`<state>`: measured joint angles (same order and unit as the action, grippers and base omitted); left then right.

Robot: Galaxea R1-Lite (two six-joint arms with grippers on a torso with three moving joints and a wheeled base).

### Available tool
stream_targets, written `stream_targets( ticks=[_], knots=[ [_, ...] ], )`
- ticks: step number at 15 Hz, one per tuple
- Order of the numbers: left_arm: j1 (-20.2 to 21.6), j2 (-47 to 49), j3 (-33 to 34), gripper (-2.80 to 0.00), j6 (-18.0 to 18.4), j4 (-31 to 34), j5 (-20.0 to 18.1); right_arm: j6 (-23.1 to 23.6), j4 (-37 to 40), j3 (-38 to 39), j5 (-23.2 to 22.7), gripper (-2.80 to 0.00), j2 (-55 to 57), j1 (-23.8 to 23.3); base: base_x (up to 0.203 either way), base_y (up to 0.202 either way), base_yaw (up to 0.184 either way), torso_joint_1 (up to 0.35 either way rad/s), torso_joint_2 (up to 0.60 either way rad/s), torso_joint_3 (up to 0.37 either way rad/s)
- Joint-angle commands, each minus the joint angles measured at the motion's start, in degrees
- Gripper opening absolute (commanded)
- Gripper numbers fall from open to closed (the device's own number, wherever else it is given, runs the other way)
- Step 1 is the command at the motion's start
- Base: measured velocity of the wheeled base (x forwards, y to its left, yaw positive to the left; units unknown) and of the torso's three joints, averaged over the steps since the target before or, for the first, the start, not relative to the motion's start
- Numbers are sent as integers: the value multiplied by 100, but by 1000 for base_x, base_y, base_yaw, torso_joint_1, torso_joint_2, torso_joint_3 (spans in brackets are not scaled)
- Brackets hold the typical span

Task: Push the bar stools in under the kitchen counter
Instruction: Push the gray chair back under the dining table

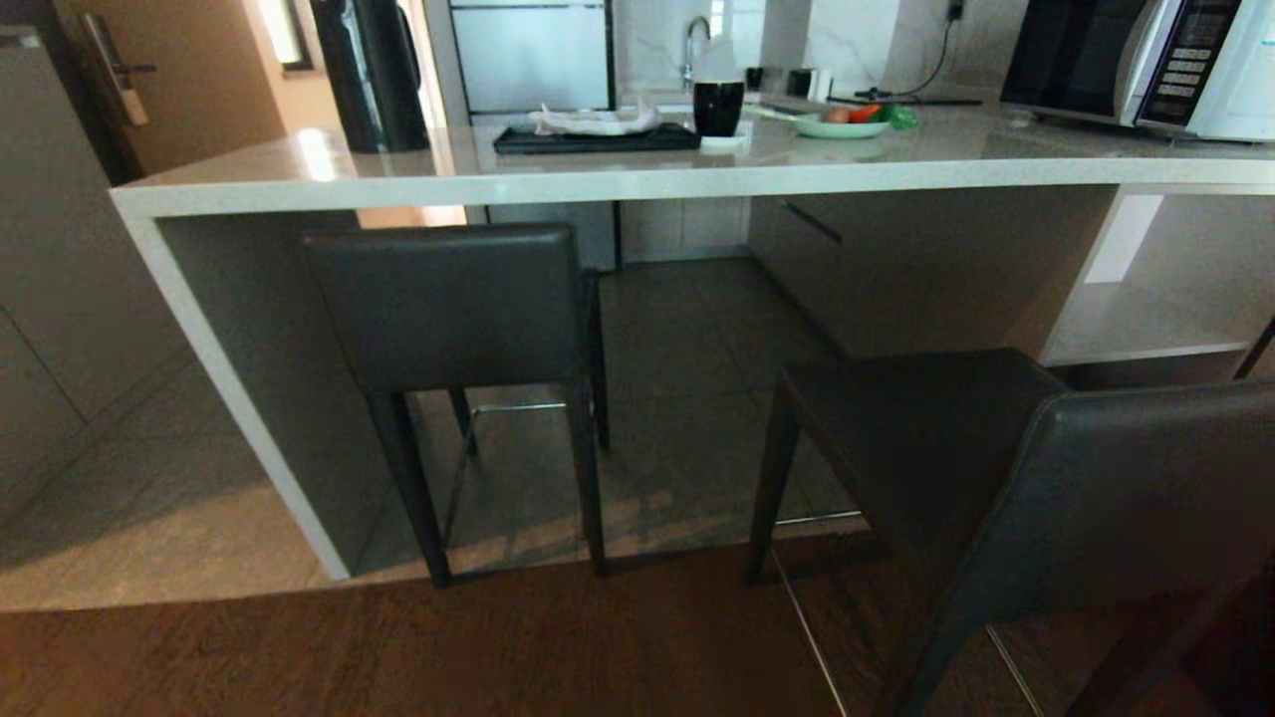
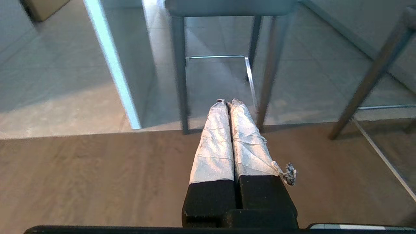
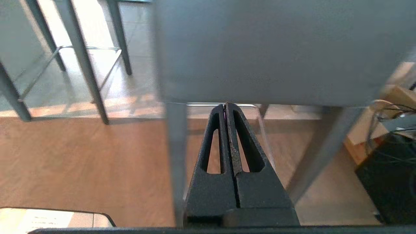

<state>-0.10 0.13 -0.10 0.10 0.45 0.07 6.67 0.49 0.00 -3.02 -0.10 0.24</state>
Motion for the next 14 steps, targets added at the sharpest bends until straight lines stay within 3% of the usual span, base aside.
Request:
stream_targets(
  ticks=[1,14],
  knots=[
    [1,13,1,-280,-1,-1,1,10,4,0,-5,-280,10,2,0,-202,3,7,7,2],
    [1,13,1,-280,-10,-1,1,-60,-5,0,-2,-280,10,2,0,-194,2,3,3,3]
  ],
)
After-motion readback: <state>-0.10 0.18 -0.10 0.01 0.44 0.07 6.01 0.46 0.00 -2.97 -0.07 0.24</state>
